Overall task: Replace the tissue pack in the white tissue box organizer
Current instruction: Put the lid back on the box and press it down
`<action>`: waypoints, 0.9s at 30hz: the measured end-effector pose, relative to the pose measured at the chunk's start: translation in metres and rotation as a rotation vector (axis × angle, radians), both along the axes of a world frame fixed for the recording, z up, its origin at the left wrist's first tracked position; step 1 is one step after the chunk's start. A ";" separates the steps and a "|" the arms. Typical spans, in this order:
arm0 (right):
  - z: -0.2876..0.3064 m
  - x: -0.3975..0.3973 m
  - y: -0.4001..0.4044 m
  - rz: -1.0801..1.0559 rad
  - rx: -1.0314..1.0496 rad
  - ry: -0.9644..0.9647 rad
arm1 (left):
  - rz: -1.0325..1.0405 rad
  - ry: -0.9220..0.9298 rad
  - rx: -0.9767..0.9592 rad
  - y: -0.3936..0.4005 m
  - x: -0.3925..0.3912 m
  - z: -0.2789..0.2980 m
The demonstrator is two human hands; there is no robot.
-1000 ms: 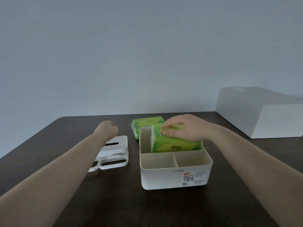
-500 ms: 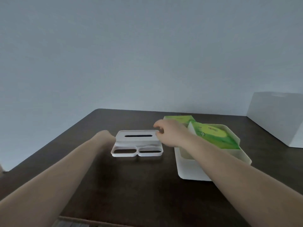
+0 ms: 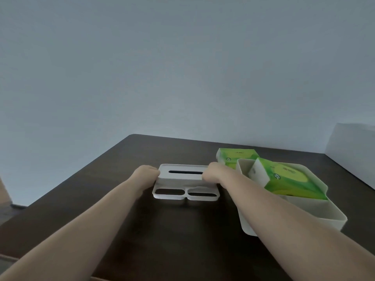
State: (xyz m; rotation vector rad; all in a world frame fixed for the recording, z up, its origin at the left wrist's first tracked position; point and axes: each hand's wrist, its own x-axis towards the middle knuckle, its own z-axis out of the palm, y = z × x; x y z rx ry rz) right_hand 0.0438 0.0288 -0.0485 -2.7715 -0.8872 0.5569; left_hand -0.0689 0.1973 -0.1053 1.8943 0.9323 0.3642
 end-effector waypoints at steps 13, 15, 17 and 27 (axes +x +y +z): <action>0.053 0.011 -0.030 -0.052 0.404 -0.193 | 0.180 -0.151 0.191 -0.040 -0.001 0.050; 0.071 0.015 -0.051 -0.040 0.486 -0.262 | 0.157 -0.186 0.251 -0.056 0.003 0.067; 0.087 0.019 -0.078 -0.049 0.528 -0.338 | 0.112 -0.213 0.302 -0.076 0.009 0.080; 0.079 0.041 -0.197 -0.190 0.498 -0.360 | -0.058 -0.197 0.411 -0.177 0.053 0.098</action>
